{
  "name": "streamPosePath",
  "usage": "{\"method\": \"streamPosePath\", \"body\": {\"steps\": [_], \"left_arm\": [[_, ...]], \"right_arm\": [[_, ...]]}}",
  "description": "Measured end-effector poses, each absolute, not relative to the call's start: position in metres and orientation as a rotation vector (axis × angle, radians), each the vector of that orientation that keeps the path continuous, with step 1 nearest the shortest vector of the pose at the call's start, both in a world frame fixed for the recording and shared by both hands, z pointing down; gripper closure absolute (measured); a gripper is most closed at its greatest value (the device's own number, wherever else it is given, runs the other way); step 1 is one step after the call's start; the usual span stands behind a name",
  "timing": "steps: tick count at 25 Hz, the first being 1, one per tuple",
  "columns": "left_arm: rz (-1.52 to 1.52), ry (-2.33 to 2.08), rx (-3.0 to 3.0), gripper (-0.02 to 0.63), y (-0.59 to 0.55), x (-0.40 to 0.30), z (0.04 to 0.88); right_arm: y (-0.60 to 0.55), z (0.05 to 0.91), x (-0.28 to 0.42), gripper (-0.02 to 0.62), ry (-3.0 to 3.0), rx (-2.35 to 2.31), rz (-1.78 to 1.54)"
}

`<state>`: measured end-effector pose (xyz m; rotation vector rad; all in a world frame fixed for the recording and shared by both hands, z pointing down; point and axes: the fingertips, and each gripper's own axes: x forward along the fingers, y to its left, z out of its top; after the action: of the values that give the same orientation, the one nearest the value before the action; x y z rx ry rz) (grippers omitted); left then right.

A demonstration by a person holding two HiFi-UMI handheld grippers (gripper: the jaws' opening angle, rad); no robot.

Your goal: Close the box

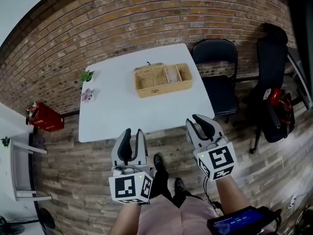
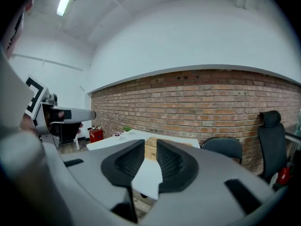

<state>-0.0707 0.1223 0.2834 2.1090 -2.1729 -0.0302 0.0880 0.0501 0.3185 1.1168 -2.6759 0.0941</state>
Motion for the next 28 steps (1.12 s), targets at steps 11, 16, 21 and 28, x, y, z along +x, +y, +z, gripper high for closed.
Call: {"method": "streamPosePath", "body": {"steps": [11, 16, 21, 28], "left_arm": [[-0.015, -2.052, 2.102, 0.48, 0.019, -0.129, 0.329], [-0.004, -2.027, 2.107, 0.48, -0.028, -0.161, 0.335], [-0.038, -2.011, 2.142, 0.48, -0.061, -0.182, 0.32], [-0.096, -2.001, 2.22, 0.48, -0.088, -0.195, 0.288]], "right_arm": [[-0.045, 0.357, 0.035, 0.515, -2.586, 1.148, 0.162], [-0.09, 0.363, 0.003, 0.518, -2.573, 1.155, 0.169], [-0.118, 0.345, -0.017, 0.523, -2.576, 1.202, 0.135], [-0.137, 0.311, -0.026, 0.528, -2.592, 1.275, 0.055]]}}
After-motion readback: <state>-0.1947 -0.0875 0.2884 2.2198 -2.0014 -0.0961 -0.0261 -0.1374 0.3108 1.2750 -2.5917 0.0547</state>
